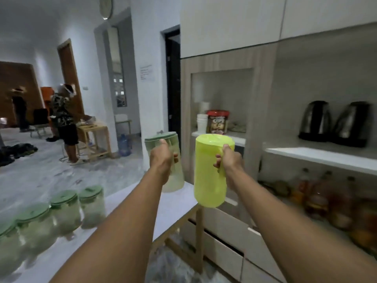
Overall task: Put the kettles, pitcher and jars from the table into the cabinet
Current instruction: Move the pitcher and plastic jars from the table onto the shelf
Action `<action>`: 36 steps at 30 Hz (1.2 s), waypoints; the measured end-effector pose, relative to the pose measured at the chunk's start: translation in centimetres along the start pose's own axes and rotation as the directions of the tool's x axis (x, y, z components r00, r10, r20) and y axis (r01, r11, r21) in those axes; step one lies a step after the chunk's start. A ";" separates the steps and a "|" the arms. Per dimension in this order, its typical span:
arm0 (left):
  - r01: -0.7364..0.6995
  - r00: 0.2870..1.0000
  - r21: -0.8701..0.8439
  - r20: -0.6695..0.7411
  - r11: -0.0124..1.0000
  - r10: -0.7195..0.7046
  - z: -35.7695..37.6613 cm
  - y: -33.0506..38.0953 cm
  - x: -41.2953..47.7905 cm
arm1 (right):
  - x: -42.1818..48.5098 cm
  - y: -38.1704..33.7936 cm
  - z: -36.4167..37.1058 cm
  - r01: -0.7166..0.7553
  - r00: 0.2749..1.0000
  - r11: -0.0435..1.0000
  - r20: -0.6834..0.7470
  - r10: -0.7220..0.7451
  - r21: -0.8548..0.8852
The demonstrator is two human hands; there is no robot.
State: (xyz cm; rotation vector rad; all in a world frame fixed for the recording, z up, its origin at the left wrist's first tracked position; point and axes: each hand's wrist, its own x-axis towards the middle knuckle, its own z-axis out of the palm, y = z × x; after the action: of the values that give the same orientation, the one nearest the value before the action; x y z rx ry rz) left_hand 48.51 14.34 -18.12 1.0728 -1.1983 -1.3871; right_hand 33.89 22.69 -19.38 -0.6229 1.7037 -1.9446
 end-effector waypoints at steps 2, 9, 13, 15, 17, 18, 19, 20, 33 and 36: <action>-0.020 0.996 -0.022 0.087 1.000 0.022 5.7 0.9 -1.3 | 1.6 -2.2 -5.2 0.039 0.995 0.999 -0.091 -0.039 0.006; -0.058 0.928 -0.064 0.364 0.996 0.078 22.9 2.3 -5.7 | 6.2 -7.7 -20.0 0.145 0.925 0.989 -0.351 -0.146 -0.028; -0.075 0.881 -0.078 0.462 0.994 0.103 31.0 1.8 -4.5 | 10.6 -9.6 -24.8 0.225 0.872 0.973 -0.435 -0.224 -0.049; -0.086 0.855 -0.074 0.506 0.994 0.112 34.8 1.6 -3.2 | 13.5 -10.6 -26.2 0.267 0.847 0.962 -0.461 -0.265 -0.061; -0.104 0.839 -0.068 0.530 0.992 0.124 38.5 1.3 -1.1 | 16.8 -11.3 -27.2 0.294 0.835 0.953 -0.467 -0.291 -0.068; -0.111 0.835 -0.062 0.536 0.992 0.127 40.3 1.2 -0.1 | 18.7 -11.4 -27.7 0.305 0.830 0.950 -0.468 -0.302 -0.070; -0.109 0.831 -0.054 0.543 0.993 0.121 41.9 1.2 1.0 | 20.5 -11.5 -28.0 0.311 0.827 0.948 -0.471 -0.307 -0.072; -0.105 0.826 -0.054 0.551 0.993 0.117 43.7 1.1 2.3 | 22.4 -11.7 -28.4 0.311 0.826 0.947 -0.472 -0.308 -0.074; 0.029 0.900 0.028 0.435 0.999 -0.038 61.1 -2.8 19.2 | 47.4 -8.8 -29.0 0.190 0.908 0.980 -0.369 -0.201 -0.065; 0.046 0.909 0.047 0.412 0.998 -0.061 64.3 -4.2 23.1 | 53.3 -8.7 -28.4 0.187 0.936 0.982 -0.295 -0.189 -0.037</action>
State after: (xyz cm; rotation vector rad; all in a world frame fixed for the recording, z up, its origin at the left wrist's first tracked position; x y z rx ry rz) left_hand -18.33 0.14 -14.73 0.8624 -1.5098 -1.6974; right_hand -25.90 12.52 -12.87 -0.5327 1.8904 -2.2628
